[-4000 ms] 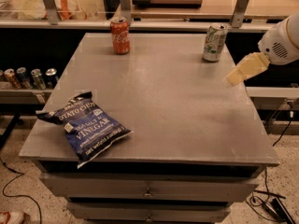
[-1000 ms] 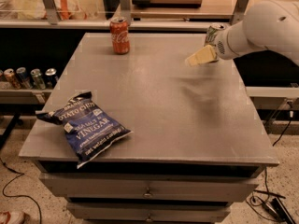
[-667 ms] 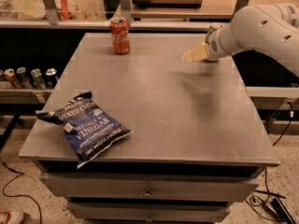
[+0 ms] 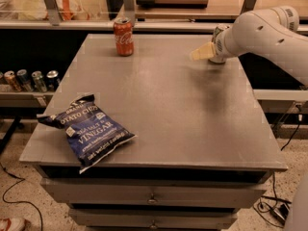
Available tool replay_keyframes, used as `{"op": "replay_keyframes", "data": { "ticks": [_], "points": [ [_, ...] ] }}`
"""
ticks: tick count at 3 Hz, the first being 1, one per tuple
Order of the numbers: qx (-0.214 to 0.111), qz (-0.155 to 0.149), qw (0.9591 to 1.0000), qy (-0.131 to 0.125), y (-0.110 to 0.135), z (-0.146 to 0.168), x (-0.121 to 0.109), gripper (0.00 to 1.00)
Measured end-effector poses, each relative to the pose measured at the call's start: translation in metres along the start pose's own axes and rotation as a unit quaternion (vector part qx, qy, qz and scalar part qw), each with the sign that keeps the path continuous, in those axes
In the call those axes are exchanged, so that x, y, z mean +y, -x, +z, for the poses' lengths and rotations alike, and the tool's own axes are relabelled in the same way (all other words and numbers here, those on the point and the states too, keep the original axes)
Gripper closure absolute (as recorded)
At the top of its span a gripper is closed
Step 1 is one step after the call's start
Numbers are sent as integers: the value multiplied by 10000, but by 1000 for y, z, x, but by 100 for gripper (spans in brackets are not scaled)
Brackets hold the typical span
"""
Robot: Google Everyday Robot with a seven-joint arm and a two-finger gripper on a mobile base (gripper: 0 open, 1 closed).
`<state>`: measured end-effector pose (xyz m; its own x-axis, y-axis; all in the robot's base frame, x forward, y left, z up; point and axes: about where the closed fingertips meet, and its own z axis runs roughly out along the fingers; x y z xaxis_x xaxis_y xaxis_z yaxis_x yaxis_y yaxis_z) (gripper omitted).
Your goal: Move 7up can near blue chip bag
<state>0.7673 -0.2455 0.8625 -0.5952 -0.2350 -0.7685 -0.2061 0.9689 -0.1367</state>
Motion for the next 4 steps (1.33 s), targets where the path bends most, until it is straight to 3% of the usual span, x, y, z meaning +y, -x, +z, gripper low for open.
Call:
{"op": "replay_keyframes", "data": {
  "ticks": [1,4],
  "points": [
    [-19,138,9999,-100,3,6,-8,18],
    [-150,144,9997,-113,11,-3,-17,88]
  ]
}}
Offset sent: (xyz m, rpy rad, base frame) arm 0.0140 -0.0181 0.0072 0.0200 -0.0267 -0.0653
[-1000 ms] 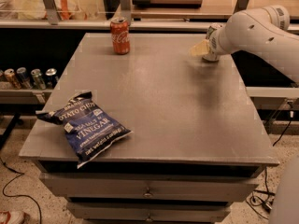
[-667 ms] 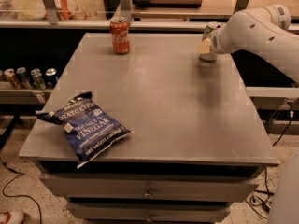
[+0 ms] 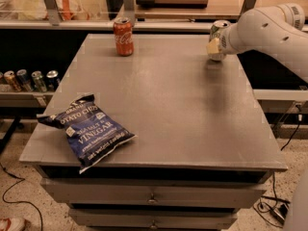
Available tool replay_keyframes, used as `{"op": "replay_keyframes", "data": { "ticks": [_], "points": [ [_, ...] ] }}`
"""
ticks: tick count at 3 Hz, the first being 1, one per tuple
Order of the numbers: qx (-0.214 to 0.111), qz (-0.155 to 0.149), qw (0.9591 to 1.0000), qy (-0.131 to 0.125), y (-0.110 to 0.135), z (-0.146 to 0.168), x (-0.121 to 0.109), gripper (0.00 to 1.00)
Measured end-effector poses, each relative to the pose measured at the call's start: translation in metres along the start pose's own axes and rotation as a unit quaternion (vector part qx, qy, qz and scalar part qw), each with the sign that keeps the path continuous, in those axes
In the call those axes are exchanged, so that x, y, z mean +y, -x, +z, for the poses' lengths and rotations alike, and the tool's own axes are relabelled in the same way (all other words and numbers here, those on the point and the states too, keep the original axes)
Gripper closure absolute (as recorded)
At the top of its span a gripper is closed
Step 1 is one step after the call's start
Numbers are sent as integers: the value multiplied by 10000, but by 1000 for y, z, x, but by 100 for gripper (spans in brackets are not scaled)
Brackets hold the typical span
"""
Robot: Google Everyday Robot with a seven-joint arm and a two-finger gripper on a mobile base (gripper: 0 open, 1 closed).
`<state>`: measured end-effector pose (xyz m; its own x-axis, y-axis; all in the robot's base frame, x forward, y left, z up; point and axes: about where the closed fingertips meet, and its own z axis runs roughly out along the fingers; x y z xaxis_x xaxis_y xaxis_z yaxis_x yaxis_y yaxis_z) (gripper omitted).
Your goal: Move 7up can near blue chip bag
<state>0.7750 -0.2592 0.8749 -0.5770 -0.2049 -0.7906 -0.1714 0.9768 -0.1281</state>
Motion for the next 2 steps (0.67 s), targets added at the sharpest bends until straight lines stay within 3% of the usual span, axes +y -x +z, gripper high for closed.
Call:
{"op": "replay_keyframes", "data": {
  "ticks": [1,2],
  "points": [
    [-160,-105,9997,127,10,-15,-1,100],
    [-303,-97,9976,622,19,-40,3,100]
  ]
}}
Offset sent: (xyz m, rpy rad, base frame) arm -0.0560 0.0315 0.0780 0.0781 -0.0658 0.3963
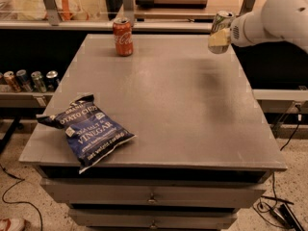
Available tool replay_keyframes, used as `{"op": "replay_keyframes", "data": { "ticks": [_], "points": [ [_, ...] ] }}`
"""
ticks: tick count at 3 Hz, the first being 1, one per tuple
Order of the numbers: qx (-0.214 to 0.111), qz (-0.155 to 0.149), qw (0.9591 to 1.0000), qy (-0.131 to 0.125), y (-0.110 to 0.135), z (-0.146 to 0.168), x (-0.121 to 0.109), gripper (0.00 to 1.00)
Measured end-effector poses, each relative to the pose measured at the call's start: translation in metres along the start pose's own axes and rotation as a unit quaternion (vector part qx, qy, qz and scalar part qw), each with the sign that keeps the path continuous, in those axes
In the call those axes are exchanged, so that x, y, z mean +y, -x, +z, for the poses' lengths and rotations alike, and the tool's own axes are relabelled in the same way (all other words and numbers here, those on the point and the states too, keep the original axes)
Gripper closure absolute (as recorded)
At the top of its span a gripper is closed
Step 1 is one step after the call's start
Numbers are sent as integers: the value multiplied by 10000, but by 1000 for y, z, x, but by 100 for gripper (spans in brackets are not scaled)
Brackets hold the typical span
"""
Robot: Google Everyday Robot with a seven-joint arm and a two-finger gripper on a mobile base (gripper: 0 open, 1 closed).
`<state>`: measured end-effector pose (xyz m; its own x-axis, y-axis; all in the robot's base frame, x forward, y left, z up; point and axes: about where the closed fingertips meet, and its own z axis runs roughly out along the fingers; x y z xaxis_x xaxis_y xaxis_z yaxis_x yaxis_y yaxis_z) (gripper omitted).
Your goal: Move 7up can near blue chip bag
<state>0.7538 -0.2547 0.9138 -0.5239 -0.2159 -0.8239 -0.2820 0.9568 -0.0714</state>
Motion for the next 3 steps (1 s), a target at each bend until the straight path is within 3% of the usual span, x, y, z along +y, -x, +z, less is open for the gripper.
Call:
{"op": "replay_keyframes", "data": {
  "ticks": [1,2,3],
  "points": [
    [-130,-20,9954,952,12,-28,32,100],
    [-149,-505,9776,2037,16,-59,84,100],
    [94,-1011,9663,2363,-2,-64,101,100]
  ]
}}
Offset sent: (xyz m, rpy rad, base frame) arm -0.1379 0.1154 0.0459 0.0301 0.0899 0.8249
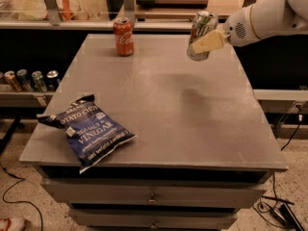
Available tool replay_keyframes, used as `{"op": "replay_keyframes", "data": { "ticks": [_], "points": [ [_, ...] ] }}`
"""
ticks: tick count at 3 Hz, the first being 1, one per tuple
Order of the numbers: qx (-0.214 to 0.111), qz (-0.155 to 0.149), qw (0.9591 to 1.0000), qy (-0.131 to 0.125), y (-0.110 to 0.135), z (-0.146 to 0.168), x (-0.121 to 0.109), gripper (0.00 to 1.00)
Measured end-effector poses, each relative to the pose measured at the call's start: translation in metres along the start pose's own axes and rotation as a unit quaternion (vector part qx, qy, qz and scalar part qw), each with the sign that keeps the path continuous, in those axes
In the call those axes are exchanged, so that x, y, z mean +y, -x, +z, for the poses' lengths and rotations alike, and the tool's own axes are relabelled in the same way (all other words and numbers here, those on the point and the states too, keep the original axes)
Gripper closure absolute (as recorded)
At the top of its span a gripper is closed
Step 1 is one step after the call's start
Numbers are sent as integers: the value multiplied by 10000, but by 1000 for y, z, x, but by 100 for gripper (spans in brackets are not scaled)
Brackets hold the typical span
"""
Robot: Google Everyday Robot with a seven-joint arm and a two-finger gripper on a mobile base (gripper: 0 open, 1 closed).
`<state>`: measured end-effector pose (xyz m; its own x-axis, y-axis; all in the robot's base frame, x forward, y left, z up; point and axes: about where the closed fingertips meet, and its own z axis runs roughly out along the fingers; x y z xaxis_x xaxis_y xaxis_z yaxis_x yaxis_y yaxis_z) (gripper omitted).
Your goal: Move 7up can near blue chip bag
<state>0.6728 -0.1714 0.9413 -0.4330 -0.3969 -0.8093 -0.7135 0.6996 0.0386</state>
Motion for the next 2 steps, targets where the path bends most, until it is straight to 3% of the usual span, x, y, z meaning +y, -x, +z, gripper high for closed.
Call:
{"op": "replay_keyframes", "data": {
  "ticks": [1,2],
  "points": [
    [2,3,10000,-4,0,0,0,100],
    [-79,-246,9995,157,1,1,15,100]
  ]
}}
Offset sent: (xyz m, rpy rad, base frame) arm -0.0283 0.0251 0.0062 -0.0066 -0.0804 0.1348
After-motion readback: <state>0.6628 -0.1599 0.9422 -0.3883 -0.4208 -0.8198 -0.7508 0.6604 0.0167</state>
